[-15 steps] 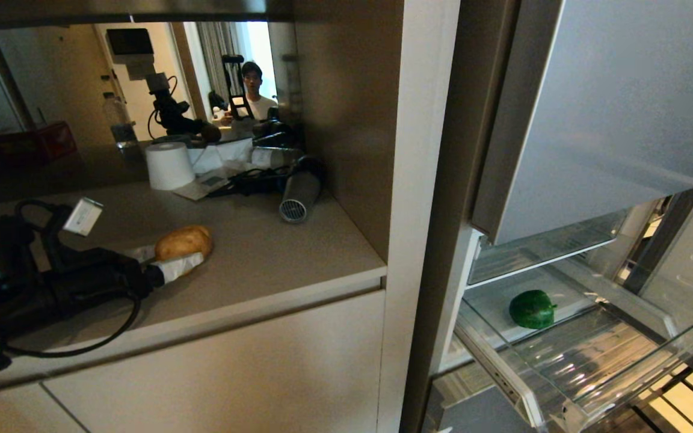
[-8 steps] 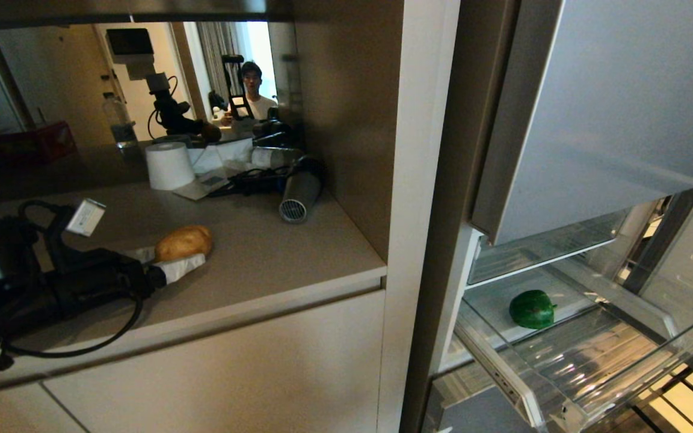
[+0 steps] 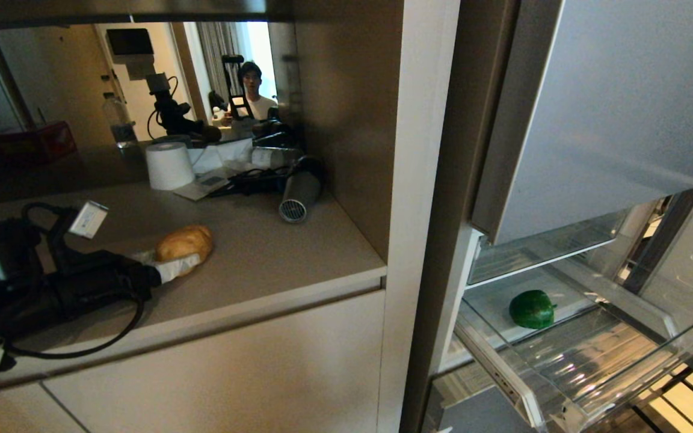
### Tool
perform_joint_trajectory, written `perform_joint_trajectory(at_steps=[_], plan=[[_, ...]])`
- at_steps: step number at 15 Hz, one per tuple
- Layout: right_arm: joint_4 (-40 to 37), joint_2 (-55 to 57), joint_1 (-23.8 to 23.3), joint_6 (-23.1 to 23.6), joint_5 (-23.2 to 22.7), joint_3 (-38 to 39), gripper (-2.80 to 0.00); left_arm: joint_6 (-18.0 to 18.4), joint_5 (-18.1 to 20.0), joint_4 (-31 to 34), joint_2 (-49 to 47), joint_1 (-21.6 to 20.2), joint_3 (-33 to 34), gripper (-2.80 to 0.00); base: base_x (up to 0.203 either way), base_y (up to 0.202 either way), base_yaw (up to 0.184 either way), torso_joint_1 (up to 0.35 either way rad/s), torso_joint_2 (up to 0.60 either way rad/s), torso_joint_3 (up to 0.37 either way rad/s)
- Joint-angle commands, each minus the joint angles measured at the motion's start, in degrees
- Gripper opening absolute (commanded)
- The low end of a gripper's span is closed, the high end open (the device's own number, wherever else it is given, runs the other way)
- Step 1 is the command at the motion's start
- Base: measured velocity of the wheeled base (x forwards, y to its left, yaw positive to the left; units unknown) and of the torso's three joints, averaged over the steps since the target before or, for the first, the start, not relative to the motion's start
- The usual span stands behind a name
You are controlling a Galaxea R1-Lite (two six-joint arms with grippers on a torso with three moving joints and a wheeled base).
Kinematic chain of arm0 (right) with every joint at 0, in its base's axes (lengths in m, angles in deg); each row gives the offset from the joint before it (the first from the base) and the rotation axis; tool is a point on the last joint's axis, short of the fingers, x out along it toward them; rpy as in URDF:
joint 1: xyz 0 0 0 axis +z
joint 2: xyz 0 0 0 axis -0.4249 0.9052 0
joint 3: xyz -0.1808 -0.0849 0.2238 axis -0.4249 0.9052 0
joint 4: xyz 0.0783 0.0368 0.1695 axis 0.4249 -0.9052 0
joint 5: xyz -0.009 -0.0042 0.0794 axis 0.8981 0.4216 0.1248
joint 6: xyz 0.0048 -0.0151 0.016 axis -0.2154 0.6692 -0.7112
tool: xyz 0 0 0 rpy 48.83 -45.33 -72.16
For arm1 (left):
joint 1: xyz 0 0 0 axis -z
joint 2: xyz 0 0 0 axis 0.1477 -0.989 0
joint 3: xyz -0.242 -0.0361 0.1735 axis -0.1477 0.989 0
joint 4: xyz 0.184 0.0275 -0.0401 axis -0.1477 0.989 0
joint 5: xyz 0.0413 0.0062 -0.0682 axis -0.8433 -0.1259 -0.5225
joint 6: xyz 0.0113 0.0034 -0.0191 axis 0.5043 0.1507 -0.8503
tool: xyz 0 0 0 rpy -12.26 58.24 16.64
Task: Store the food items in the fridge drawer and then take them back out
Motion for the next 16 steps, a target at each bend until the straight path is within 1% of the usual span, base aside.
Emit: perform_joint_trajectory(at_steps=[1, 5, 8, 10, 11, 13, 14, 15, 16], plan=[[0.0, 0.02, 0.02, -0.02, 0.01, 0.01, -2.8, 0.01, 0.21, -0.26, -0.15, -0.03, -0.07, -2.8, 0.0, 0.0, 0.0, 0.0, 0.0, 0.0], [0.0, 0.04, 0.02, -0.02, 0.01, 0.01, -2.8, -0.08, 0.3, -0.34, 0.59, -0.09, 0.01, -2.8, 0.0, 0.0, 0.0, 0.0, 0.0, 0.0], [0.0, 0.08, 0.01, -0.02, 0.01, 0.01, -2.8, -0.43, 0.56, -0.35, 3.27, -0.34, 0.33, -2.8, 0.0, 0.0, 0.0, 0.0, 0.0, 0.0], [0.0, 0.03, 0.02, -0.11, 0.01, 0.01, -2.8, -0.9, 1.39, -0.27, 6.25, -0.36, 1.11, -2.8, 0.0, 0.0, 0.0, 0.0, 0.0, 0.0], [0.0, 0.0, 0.02, -0.11, 0.01, 0.01, -2.8, -1.93, 2.35, -0.26, 8.06, -0.23, 1.21, -2.8, 0.0, 0.0, 0.0, 0.0, 0.0, 0.0], [0.0, 0.09, 0.02, -0.11, 0.01, 0.01, -2.8, -6.91, 3.65, -0.3, 11.88, 0.93, 0.63, -2.8, 0.0, 0.0, 0.0, 0.0, 0.0, 0.0], [0.0, 0.09, 0.02, -0.11, 0.01, 0.01, -2.8, -10.35, 3.86, -0.31, 14.28, 2.77, 0.01, -2.8, 0.0, 0.0, 0.0, 0.0, 0.0, 0.0], [0.0, 0.07, 0.02, -0.11, 0.01, 0.01, -2.8, -13.77, 3.92, -0.28, 16.68, 5.59, -0.61, -2.8, 0.0, 0.0, 0.0, 0.0, 0.0, 0.0], [0.0, 0.02, 0.02, -0.11, 0.01, 0.01, -2.8, -16.18, 3.89, -0.19, 18.51, 8.54, -0.96, -2.8, 0.0, 0.0, 0.0, 0.0, 0.0, 0.0]])
